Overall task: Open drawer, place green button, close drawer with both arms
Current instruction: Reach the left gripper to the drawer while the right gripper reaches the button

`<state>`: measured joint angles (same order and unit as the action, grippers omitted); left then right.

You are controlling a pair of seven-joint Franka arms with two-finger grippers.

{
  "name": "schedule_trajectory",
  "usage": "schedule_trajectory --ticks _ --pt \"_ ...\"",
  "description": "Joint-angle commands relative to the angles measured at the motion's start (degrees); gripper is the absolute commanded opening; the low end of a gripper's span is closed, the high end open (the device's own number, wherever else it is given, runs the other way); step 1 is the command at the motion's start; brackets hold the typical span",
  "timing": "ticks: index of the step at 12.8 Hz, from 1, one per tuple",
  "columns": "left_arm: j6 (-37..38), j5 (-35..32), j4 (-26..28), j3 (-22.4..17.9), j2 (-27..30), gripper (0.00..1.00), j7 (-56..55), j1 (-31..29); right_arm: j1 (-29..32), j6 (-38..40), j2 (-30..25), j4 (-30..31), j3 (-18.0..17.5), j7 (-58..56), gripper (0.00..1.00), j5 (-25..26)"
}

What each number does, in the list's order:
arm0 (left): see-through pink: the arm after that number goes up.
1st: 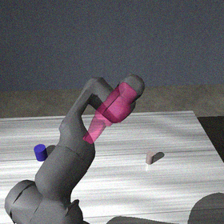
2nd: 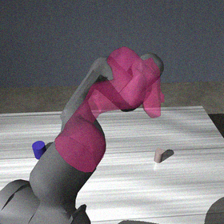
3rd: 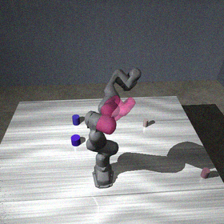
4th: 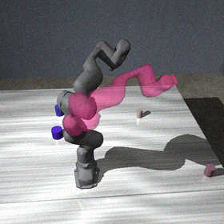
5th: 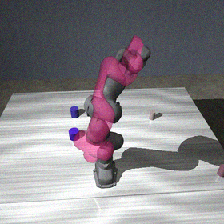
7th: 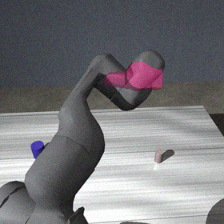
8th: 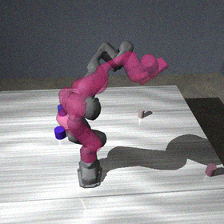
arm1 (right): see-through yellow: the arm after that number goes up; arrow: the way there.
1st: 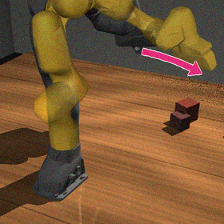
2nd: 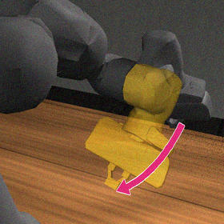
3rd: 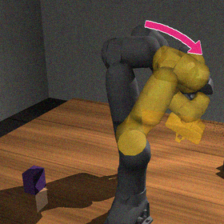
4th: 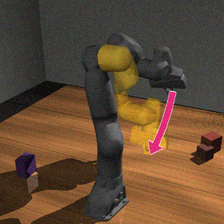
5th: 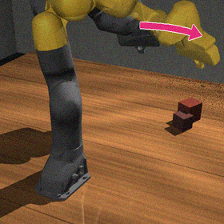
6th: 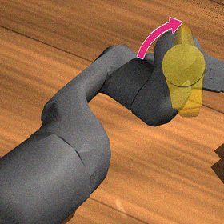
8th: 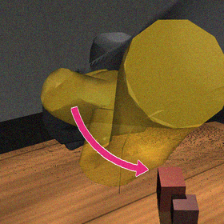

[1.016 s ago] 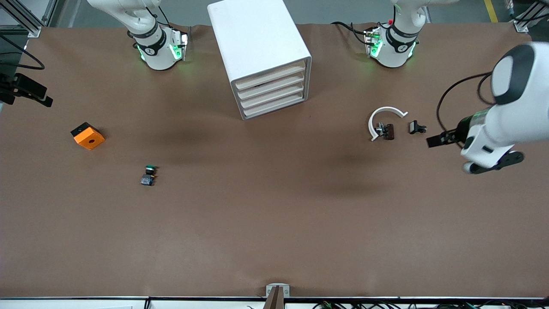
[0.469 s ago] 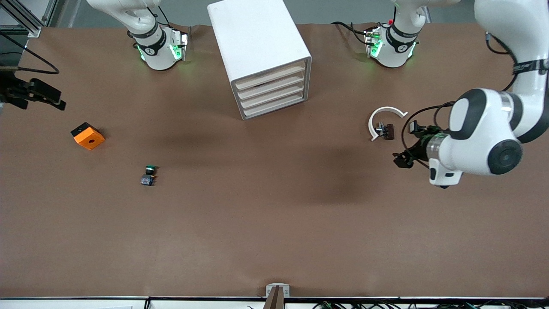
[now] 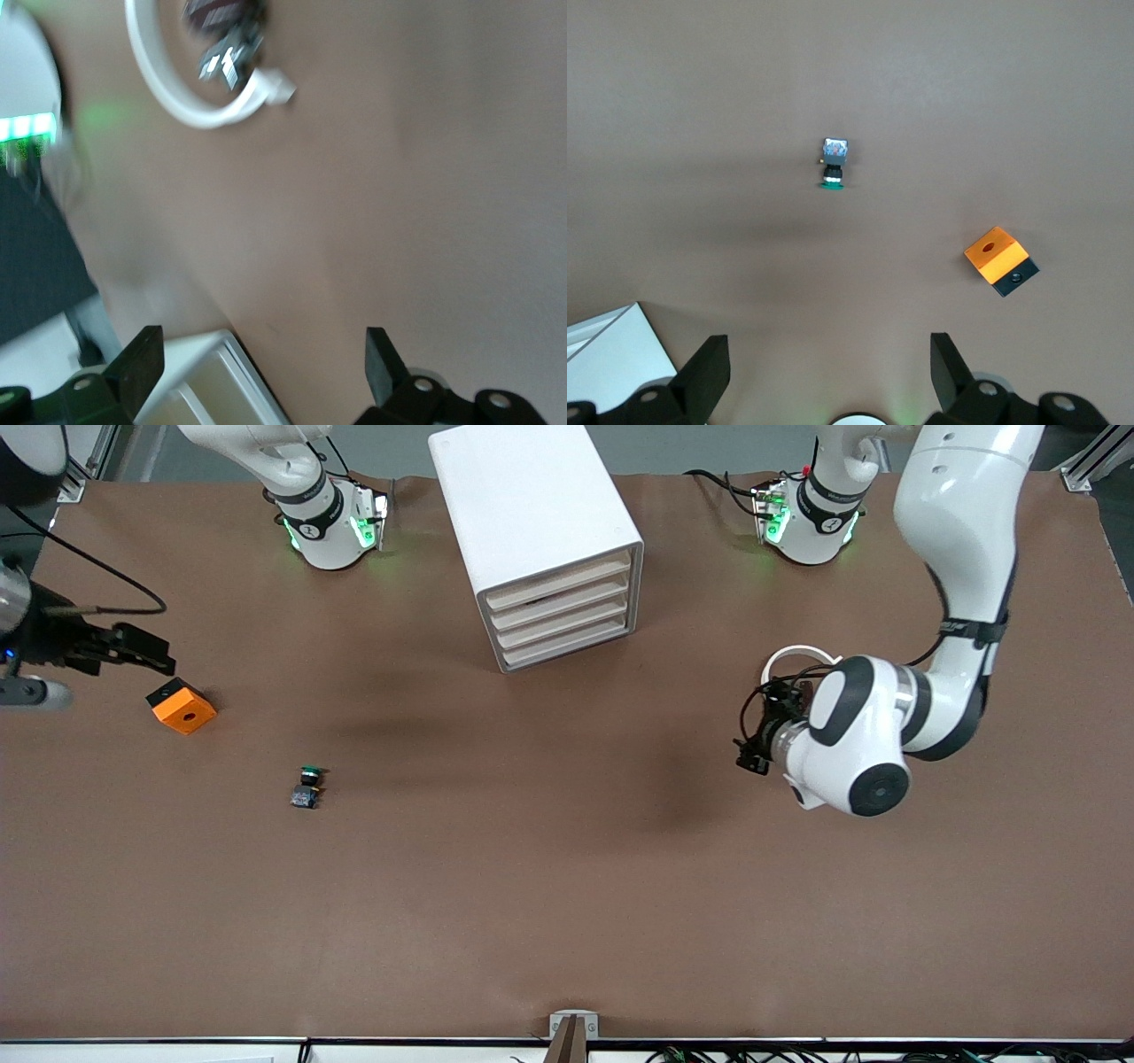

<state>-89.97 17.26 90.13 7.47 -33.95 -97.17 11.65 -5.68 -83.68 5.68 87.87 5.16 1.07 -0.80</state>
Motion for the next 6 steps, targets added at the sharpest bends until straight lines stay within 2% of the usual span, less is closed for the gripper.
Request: schedule_trajectory --ticks 1,3,6 --pt "1.02 3.47 -1.98 -0.09 -3.31 1.00 -13.54 1.25 -0.91 -1.73 5.19 0.11 0.11 1.04 1.00 0.55" --pt "1.64 6.18 -1.80 -0.09 -3.92 1.00 -15.59 4.33 -0.56 -8.13 7.15 3.78 0.11 1.74 1.00 0.28" --pt "1.64 18.21 -1.80 -0.09 -7.08 1.00 -17.00 6.54 -0.56 -15.17 11.17 6.35 0.11 5.35 1.00 0.27"
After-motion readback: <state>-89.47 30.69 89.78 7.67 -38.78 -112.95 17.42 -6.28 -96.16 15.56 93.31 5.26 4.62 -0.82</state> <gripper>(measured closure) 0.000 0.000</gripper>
